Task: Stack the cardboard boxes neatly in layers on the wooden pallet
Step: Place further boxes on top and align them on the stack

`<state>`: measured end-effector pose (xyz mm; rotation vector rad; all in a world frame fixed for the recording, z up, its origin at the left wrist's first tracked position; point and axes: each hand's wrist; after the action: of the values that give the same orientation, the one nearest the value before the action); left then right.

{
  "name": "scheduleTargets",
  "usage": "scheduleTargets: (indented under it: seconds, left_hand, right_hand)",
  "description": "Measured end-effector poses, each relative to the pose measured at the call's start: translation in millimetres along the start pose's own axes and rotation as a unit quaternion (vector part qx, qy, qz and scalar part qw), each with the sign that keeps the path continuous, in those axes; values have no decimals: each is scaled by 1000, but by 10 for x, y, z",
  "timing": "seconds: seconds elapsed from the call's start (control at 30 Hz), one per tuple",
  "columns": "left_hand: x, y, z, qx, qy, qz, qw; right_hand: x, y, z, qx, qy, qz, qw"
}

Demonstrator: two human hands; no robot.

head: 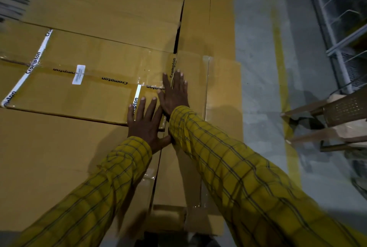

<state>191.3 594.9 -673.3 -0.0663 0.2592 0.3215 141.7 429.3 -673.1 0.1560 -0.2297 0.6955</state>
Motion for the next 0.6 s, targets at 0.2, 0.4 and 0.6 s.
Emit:
scheduleTargets:
  seconds: [0.2,0.4,0.6]
  left_hand:
    - [-169,-141,42,64,17,87,994]
    - [-584,-292,-65,53,-5,224,973]
    - [-616,-300,-132,23,-3,245,969]
  right_hand:
    - [-32,-34,18,32,-19,3,999]
    - [-139,-171,241,162,-110,13,981]
    - [-742,-144,788,254,-197,124,939]
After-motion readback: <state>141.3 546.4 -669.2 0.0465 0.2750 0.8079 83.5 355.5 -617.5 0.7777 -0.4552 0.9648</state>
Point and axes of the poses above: each hand's wrist, its own y-axis away from the middle knuckle, its own z-axis out of the back of the hand, x = y × z, and after that the axes turned 6 degrees about y, right-handed
